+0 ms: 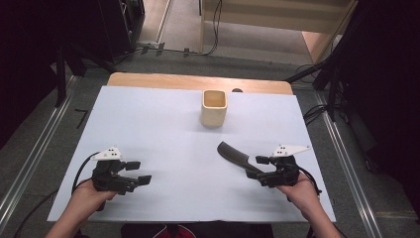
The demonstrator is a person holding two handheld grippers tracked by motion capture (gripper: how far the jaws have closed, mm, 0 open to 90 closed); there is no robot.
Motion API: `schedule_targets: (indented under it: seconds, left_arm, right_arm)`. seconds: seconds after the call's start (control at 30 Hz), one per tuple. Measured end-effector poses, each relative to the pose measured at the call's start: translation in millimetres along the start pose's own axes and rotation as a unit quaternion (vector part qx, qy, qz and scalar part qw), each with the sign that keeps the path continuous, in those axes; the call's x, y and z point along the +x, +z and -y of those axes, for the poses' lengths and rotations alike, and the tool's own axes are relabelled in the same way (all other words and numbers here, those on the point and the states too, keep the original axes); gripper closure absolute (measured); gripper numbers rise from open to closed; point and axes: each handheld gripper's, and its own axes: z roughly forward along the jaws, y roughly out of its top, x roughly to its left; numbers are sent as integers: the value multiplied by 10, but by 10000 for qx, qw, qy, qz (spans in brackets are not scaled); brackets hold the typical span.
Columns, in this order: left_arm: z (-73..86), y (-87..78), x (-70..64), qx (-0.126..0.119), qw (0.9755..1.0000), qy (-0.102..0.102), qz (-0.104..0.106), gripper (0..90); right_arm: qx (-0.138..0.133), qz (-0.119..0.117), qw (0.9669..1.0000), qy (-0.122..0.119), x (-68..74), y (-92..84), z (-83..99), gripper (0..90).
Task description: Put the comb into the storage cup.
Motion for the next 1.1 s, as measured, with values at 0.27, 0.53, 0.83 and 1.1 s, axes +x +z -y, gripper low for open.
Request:
schedule_targets:
  seconds: [0.27, 0.53, 0.83, 1.1]
  left_arm:
    - [-2, -3, 2, -7, 10000, 2, 2, 240]
    - [-2, -4, 3, -11, 10000, -8, -2, 241]
    - [-3, -3, 3, -16, 10000, -11, -5, 241]
    - [-4, -7, 1, -17, 10000, -6, -7, 241]
  right_arm:
    - [-108, 158, 9998, -24, -94, -97, -55, 242]
    - [-180, 191, 9996, -86, -201, -196, -27, 226]
    - [-176, 149, 9997, 64, -360, -195, 29, 226]
    - [-27, 195, 9997, -107, -316, -100, 71, 233]
